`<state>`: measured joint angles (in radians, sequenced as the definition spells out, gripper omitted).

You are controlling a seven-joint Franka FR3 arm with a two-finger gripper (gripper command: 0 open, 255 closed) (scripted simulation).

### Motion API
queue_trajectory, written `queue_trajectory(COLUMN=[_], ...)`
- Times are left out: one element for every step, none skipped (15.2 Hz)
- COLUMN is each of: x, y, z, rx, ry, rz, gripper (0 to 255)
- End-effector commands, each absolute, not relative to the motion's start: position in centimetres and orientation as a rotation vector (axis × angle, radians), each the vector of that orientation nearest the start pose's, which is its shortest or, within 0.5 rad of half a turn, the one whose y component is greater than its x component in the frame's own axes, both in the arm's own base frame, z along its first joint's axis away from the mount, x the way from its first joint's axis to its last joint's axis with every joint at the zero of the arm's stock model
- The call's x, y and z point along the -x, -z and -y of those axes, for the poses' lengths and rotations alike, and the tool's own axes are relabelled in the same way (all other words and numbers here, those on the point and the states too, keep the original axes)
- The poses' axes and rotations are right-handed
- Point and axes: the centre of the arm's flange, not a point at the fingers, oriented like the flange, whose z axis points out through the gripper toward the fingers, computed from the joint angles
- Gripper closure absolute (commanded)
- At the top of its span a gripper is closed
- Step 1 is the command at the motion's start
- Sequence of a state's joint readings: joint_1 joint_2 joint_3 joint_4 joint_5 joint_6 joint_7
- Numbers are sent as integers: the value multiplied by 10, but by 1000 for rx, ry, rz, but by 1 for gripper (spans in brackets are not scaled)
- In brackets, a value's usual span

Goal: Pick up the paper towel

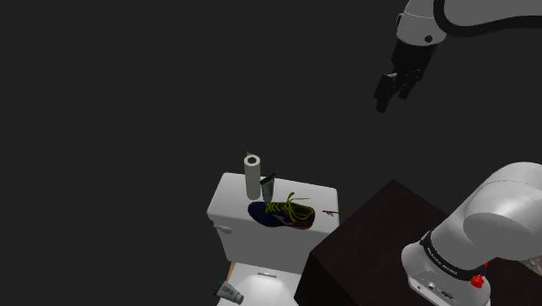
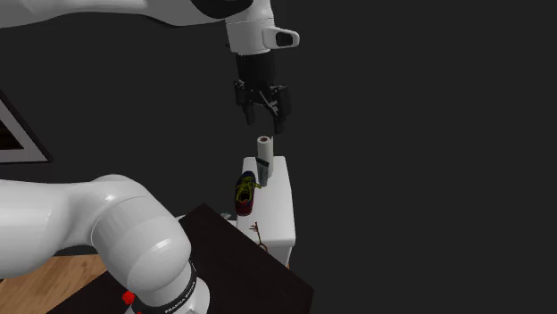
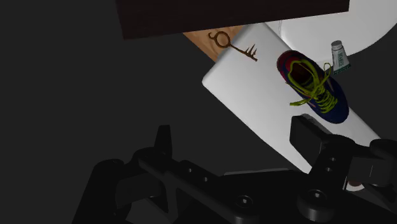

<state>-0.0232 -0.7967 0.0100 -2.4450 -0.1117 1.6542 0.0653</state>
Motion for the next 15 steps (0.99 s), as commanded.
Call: queue_trajectory(x=[-309, -316, -323, -330, -337, -344, -351, -359, -366, -373, -380, -387, -394, -401, -408], y=[-560, -552, -544, -536, -528, -520, -513, -505, -497, -490, -482, -474, -467, -459, -452], z=[14, 7, 0, -8, -15, -22, -30, -37, -45, -52, -60, -67, -75, -82, -90], rx=[3258, 3256, 3255, 3254, 3252, 3251, 3250, 3248, 3247, 3245, 3244, 3243, 3241, 3240, 3238], ry=[14, 19, 23, 28, 32, 36, 41, 45, 50, 54, 58, 63, 67, 72, 76], rz=[-118, -117, -115, -114, -112, -110, -109, -107, -106, -104, -103, -101, -100, -98, -97], gripper=[0, 0, 0, 0, 0, 0, 0, 0, 0, 0, 0, 0, 0, 0, 0])
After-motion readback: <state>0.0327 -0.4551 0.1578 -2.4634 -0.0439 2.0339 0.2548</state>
